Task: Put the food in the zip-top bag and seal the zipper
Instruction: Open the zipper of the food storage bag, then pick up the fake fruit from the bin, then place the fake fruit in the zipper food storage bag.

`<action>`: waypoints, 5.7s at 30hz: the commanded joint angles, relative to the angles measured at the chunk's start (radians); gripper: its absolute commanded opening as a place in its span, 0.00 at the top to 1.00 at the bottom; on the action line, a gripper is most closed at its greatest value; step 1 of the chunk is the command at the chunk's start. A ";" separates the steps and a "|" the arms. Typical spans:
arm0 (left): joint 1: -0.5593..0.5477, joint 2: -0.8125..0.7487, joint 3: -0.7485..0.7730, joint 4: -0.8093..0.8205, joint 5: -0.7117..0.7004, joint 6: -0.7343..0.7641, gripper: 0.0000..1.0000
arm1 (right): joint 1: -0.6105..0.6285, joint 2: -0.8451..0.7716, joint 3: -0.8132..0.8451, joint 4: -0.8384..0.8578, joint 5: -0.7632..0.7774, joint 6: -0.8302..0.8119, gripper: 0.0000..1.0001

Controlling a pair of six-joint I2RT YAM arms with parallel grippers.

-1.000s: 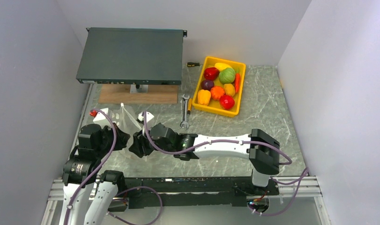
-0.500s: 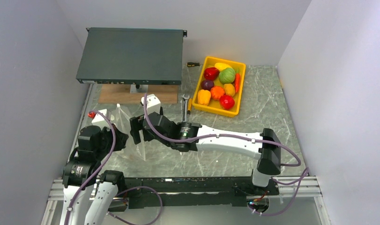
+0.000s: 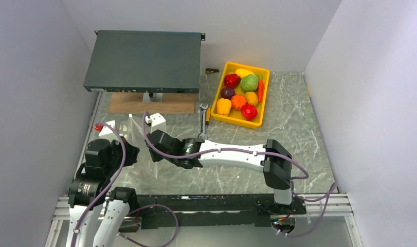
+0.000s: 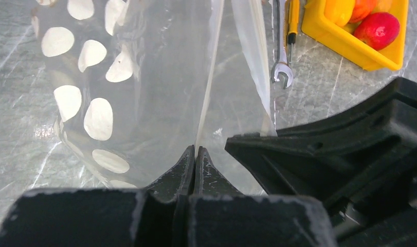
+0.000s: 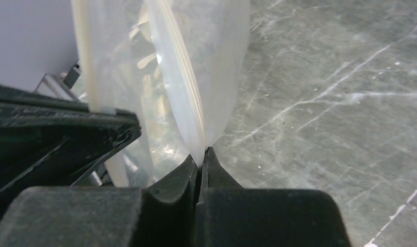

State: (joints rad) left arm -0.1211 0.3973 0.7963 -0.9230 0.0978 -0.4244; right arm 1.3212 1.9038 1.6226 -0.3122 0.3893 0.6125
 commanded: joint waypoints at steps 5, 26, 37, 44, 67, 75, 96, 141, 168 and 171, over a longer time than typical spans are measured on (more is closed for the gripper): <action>0.005 -0.008 0.014 0.008 -0.060 -0.031 0.84 | 0.012 -0.110 -0.075 0.164 -0.113 0.033 1.00; 0.005 -0.042 0.010 0.011 -0.057 -0.032 1.00 | -0.204 -0.171 -0.482 0.375 -0.322 0.261 1.00; 0.005 -0.011 0.008 0.016 -0.030 -0.021 1.00 | -0.208 -0.159 -0.447 0.364 -0.380 0.190 0.97; 0.005 0.004 0.009 0.013 -0.031 -0.020 1.00 | -0.138 -0.198 -0.380 0.296 -0.322 0.070 0.64; 0.005 0.005 0.009 0.017 -0.030 -0.020 1.00 | -0.466 -0.646 -0.626 0.073 0.231 -0.115 0.07; 0.005 0.006 0.008 0.018 -0.024 -0.017 1.00 | -0.795 -0.396 -0.471 0.027 0.302 -0.230 0.00; 0.005 0.017 0.008 0.016 -0.018 -0.014 1.00 | -0.920 0.024 -0.321 0.029 0.242 -0.362 0.00; 0.005 0.020 0.006 0.026 -0.004 -0.009 1.00 | -0.101 -0.680 -0.814 0.698 -0.401 -0.326 0.97; 0.005 -0.013 0.006 0.023 -0.009 -0.011 1.00 | -0.007 -0.163 -0.311 0.486 -0.158 -0.282 0.03; 0.005 -0.022 0.006 0.023 -0.016 -0.014 1.00 | -0.006 -0.158 -0.288 0.455 -0.151 -0.286 0.00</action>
State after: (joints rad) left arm -0.1211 0.3946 0.7929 -0.9321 0.0818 -0.4461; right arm 1.3090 1.7458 1.2636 0.1562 0.2127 0.3210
